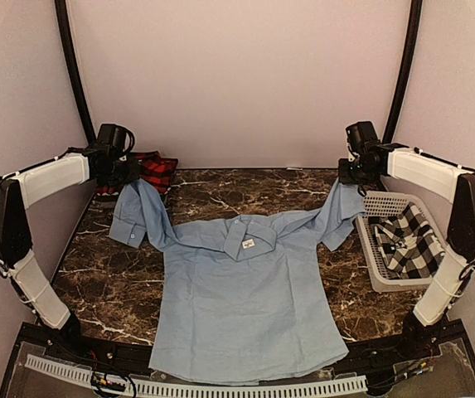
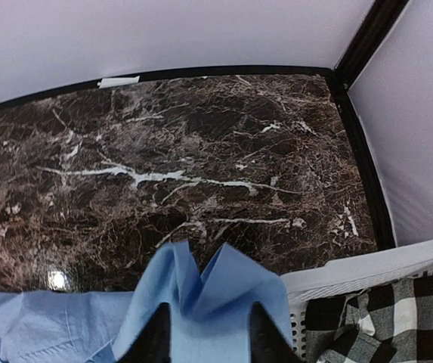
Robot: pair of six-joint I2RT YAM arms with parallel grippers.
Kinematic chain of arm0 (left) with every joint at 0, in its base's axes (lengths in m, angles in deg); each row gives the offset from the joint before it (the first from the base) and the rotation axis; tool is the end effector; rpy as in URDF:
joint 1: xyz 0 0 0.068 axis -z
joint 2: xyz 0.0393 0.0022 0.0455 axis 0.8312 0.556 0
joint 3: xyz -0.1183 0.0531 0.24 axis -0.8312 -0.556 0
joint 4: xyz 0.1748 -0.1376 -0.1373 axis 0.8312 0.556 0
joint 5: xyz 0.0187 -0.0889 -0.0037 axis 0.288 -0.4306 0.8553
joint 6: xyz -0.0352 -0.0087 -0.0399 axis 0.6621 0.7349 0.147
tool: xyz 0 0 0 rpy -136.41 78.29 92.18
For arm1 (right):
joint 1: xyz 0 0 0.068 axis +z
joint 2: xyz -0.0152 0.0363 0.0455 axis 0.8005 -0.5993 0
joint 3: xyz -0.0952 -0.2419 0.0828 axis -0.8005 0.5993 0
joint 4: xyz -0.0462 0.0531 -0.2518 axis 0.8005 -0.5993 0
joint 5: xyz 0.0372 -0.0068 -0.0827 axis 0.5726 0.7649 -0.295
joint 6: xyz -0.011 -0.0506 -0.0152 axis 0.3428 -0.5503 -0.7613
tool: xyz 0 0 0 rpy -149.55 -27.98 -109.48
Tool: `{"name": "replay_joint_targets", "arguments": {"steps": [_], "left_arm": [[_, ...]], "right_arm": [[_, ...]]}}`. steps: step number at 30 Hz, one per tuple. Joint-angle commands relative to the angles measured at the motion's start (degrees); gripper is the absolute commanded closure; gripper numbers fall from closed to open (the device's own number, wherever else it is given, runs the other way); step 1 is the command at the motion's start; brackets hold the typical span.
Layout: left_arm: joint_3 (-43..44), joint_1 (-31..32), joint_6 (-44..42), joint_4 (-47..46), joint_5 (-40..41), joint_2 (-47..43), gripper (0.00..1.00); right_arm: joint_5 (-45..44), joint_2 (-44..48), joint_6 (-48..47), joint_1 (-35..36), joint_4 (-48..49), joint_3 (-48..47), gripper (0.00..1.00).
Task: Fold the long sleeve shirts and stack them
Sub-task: Flatten out the crumpled shirt at the center of the board, then smooth out the crumpled shirt at the center of the board.
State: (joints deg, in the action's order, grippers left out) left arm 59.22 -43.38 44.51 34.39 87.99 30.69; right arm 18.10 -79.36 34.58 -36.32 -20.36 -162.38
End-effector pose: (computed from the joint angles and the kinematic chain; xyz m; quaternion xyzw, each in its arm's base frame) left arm 0.3783 -0.0771 0.2910 -0.1307 0.8802 -0.0267 0.4555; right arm 0.3705 0.1002 0.2838 0.0516 0.9102 -0.0413 0.4088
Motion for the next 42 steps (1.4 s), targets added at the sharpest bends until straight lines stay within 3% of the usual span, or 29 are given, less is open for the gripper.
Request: {"name": "replay_joint_targets", "arguments": {"steps": [1,2,5,9,13,17,27,33,42], "left_arm": [[0.9,0.2,3.4,4.8,5.2,-2.7,0.91],[0.7,0.2,4.4,6.3,6.2,-3.0,0.82],[-0.2,0.0,6.0,8.0,9.4,-4.6,0.7],[-1.5,-0.2,7.8,9.8,9.7,-6.8,0.49],[-5.6,-0.1,7.0,7.4,1.4,-11.0,0.43],[-10.9,2.5,8.6,7.1,-5.8,-15.5,0.42],[-28.2,19.3,20.2,-1.3,-18.7,-23.2,0.46],[-30.3,25.0,24.3,-9.3,-23.4,-16.3,0.47],[-24.8,25.7,24.5,-13.1,-22.8,-5.4,0.46]], "right_arm": [[1.4,2.7,1.5,1.2,-1.5,0.4,0.52],[1.0,3.4,1.5,1.9,-1.7,0.9,0.45],[1.3,5.4,1.5,4.1,-2.1,1.6,0.32],[1.4,7.7,2.0,8.2,-2.8,3.3,0.29],[6.8,10.7,3.0,12.9,-0.1,8.0,0.29],[9.9,11.4,3.6,19.7,3.1,13.1,0.3],[14.4,5.9,8.6,30.0,12.2,20.8,0.38],[17.0,-0.6,11.6,30.6,18.3,21.0,0.4],[16.7,-7.0,15.0,30.5,22.0,19.7,0.39]]}}
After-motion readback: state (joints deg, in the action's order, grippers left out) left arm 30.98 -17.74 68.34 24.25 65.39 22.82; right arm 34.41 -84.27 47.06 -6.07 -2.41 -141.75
